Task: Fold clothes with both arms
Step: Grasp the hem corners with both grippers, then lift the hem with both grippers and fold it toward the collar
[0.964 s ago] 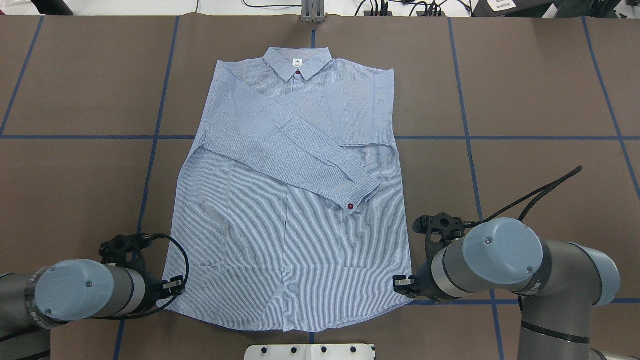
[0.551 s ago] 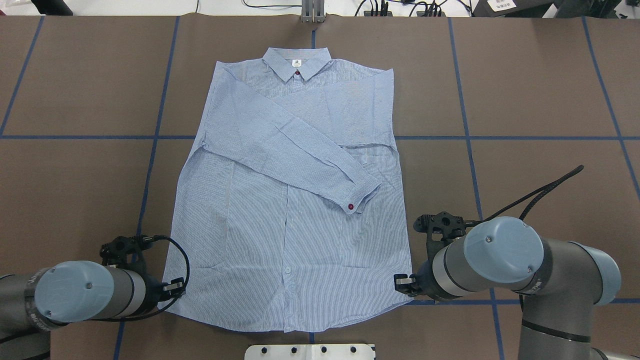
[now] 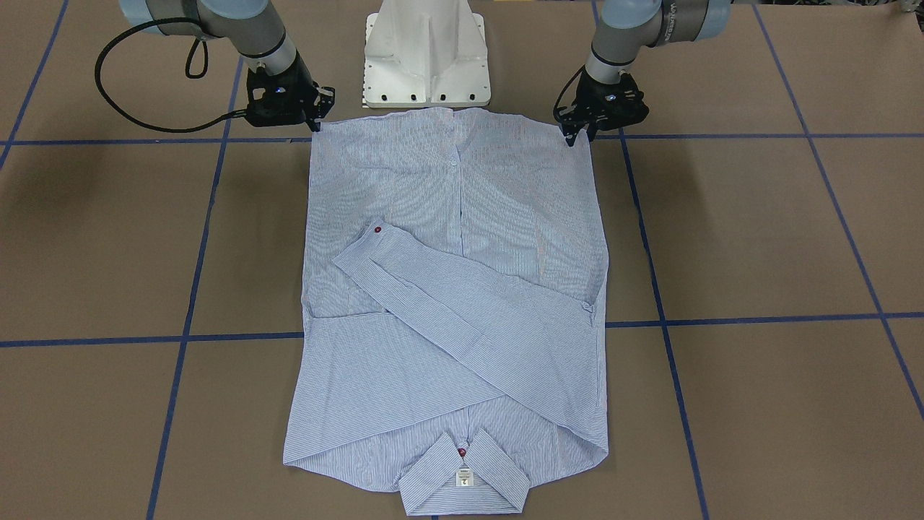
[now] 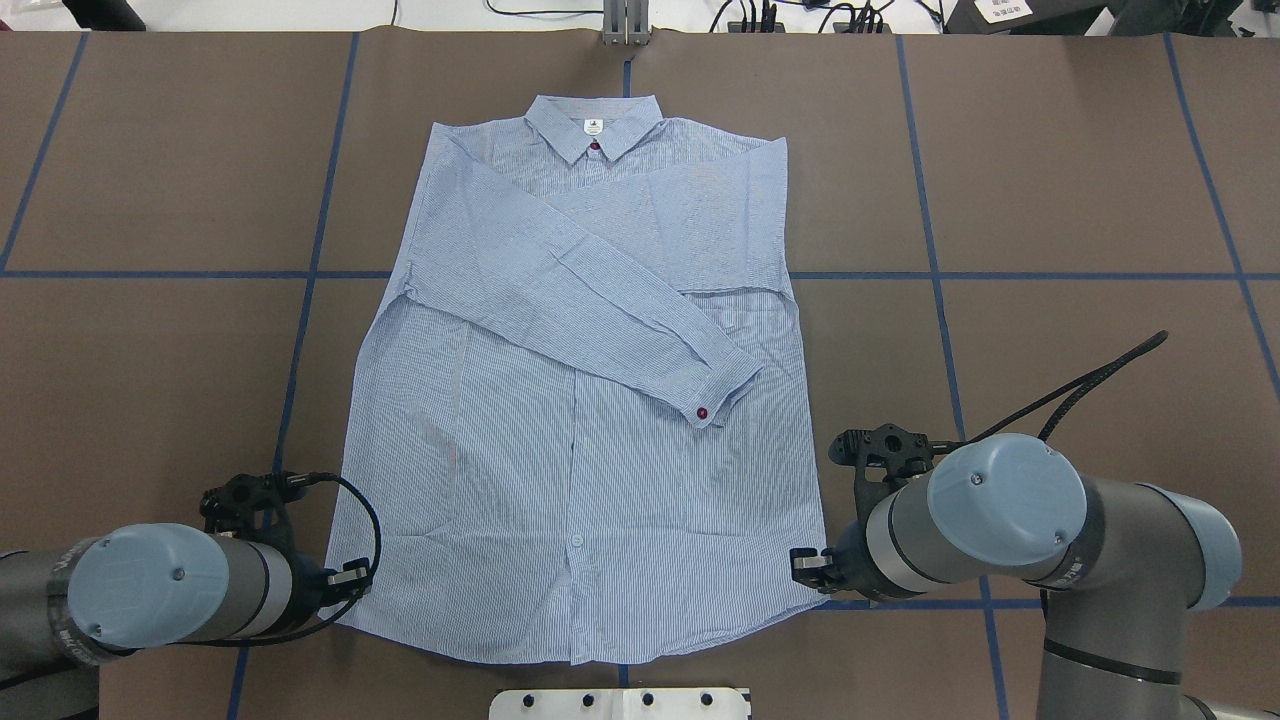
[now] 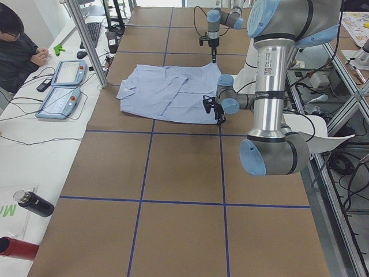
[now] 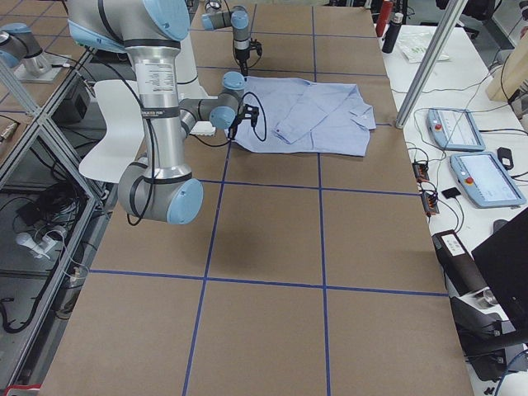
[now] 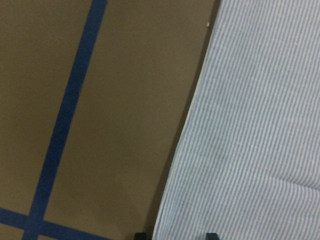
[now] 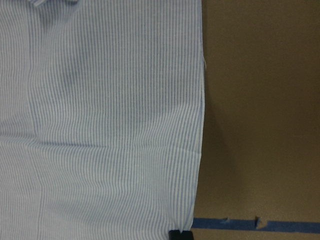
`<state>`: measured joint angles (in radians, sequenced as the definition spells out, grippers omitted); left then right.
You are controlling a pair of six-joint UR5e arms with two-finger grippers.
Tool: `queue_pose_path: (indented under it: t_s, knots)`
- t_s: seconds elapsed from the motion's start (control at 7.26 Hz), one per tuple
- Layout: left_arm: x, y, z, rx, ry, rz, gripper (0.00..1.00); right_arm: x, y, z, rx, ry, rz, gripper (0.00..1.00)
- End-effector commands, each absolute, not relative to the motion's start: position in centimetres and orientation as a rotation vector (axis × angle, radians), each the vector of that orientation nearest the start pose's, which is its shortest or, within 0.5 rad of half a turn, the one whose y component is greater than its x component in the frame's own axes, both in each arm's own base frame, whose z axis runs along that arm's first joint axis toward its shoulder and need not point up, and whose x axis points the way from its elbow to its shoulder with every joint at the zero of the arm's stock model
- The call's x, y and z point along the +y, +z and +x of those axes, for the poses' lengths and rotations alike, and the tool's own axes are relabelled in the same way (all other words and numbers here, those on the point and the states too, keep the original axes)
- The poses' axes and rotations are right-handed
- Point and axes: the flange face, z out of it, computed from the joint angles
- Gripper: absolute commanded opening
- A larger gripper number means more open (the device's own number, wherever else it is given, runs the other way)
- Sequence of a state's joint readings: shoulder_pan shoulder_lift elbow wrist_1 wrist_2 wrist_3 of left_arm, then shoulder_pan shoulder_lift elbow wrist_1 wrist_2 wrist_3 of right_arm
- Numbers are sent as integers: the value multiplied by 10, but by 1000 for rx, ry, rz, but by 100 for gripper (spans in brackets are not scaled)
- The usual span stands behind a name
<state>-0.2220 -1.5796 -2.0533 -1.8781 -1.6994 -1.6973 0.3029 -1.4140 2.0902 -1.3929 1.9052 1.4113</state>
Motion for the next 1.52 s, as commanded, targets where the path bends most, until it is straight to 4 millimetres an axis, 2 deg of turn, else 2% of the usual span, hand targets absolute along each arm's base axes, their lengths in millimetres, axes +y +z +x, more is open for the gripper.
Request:
queue_pose_path:
  t_s: [0.0,0.41,0.69,0.83,1.1,1.38]
  knots:
    - [-225,400,452,803,-278,-85,43,-248,323,-456,-895,-10,-112,0]
    - [-224,394,448,810,-276,-84,21,-248,323,-456,-895,-10,-112,0]
    - [-223,386,444,824,-275,-84,0,-247,323,-455,-895,-11,-111,0]
    - [-223,379,439,824,-275,-82,0,-249,322,-454,-900,-11,-119,0]
    - [-220,360,428,821,-272,-83,0,-270,316,-433,-930,10,-160,0]
    - [-214,337,418,870,-254,-102,0,-272,303,-417,-967,1,-187,0]
